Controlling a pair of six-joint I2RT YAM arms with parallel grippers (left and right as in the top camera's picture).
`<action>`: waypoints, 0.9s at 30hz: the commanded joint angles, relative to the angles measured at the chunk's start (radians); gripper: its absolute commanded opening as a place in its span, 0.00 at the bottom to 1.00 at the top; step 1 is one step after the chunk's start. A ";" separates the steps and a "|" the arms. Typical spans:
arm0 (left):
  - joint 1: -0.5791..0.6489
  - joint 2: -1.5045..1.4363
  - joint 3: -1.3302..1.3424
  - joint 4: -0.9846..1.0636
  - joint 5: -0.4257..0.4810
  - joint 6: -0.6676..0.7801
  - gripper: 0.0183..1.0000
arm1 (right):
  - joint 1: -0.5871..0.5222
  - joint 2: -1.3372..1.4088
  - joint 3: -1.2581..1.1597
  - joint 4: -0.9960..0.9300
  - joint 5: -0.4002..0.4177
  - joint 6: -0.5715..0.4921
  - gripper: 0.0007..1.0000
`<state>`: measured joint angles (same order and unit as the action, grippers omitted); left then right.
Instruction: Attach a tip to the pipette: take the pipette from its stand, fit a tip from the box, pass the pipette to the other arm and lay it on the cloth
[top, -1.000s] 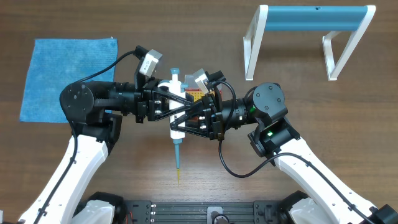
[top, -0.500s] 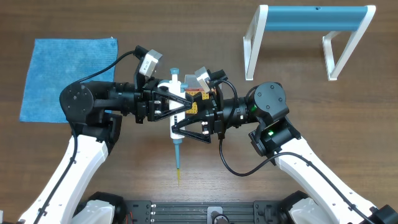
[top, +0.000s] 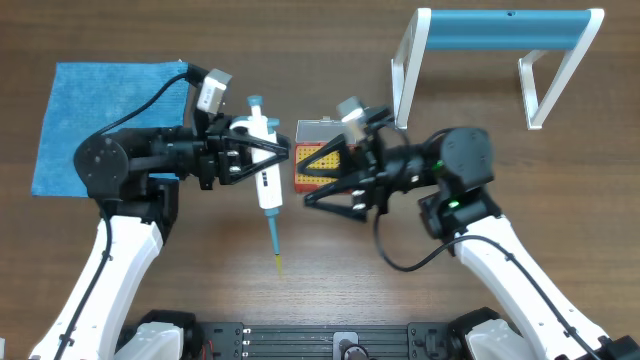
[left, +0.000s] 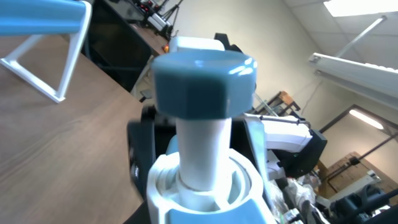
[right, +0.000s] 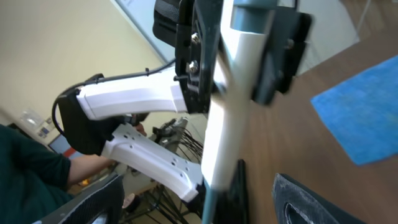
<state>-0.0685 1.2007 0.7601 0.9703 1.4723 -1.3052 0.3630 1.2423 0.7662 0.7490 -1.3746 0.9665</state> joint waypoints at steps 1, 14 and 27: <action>0.078 0.002 0.020 0.008 0.033 0.000 0.01 | -0.129 -0.014 0.018 0.005 -0.159 -0.002 0.78; 0.307 0.002 0.020 -0.017 -0.112 0.084 0.01 | -0.640 0.015 0.017 -0.089 0.072 -0.282 0.78; 0.348 0.002 0.044 -0.766 -0.623 0.566 0.01 | -0.700 -0.052 0.017 -0.871 0.923 -0.807 0.90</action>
<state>0.2764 1.2076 0.7692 0.2562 0.9703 -0.8982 -0.3687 1.2507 0.7773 -0.0620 -0.7258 0.3443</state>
